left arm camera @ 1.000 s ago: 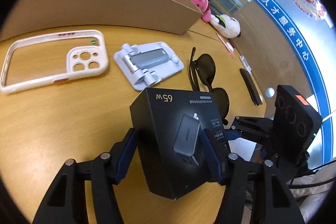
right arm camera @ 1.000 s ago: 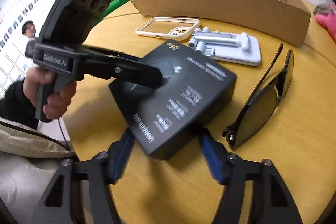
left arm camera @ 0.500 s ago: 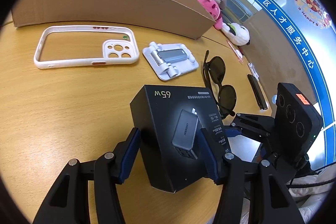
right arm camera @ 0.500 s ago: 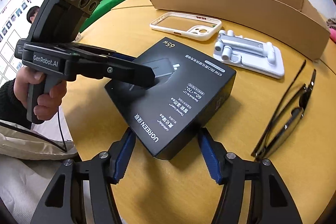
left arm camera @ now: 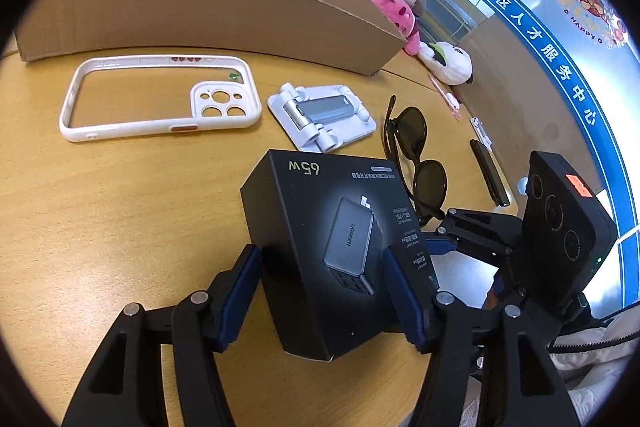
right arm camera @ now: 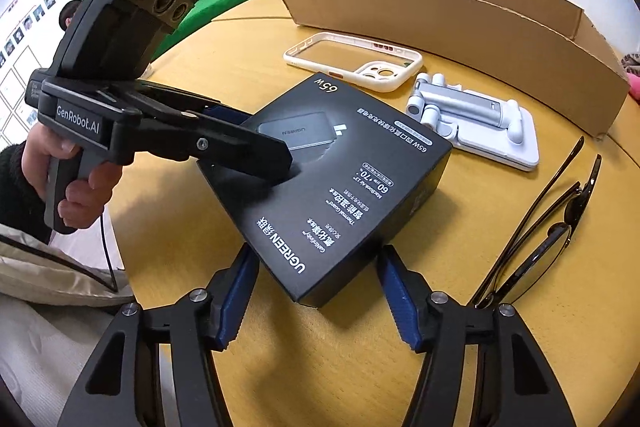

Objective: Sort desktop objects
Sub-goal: 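Lift the charger box with both tools and carry it toward the cardboard box, then lower the charger box into the cardboard box and open both tools, then withdraw both tools and move them to the grey folding phone stand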

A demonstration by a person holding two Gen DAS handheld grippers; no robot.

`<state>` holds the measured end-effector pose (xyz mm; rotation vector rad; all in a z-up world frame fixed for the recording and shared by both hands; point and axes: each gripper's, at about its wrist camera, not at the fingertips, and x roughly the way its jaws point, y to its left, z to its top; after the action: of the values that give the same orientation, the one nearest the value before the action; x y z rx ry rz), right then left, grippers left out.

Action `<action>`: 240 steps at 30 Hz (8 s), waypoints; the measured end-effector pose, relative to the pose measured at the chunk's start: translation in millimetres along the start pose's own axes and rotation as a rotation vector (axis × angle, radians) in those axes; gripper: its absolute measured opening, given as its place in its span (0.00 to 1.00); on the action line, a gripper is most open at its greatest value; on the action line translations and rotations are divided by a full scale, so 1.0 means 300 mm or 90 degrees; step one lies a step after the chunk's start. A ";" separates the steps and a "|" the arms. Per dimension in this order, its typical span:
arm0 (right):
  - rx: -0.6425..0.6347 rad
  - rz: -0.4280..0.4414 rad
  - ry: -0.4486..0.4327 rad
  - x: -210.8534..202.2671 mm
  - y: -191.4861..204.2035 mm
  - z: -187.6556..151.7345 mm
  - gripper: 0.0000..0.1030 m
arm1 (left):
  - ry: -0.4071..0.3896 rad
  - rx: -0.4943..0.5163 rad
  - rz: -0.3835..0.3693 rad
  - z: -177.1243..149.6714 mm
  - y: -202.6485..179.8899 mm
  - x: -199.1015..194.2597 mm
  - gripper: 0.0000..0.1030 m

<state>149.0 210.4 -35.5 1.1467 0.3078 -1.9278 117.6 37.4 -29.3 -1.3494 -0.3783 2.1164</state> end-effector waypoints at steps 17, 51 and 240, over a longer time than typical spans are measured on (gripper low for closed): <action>-0.013 -0.001 -0.079 -0.093 0.014 0.088 0.63 | -0.079 0.034 0.023 0.068 -0.064 -0.126 0.60; -0.048 -0.024 -0.112 -0.133 -0.054 0.282 0.63 | -0.159 0.069 0.041 0.246 -0.055 -0.196 0.60; 0.145 -0.236 -0.256 -0.371 -0.245 0.607 1.00 | -0.344 0.092 0.400 0.542 -0.171 -0.338 0.89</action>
<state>7.0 210.0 140.1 0.8522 0.0846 -2.5182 20.3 27.2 143.4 -0.8556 0.0087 2.9677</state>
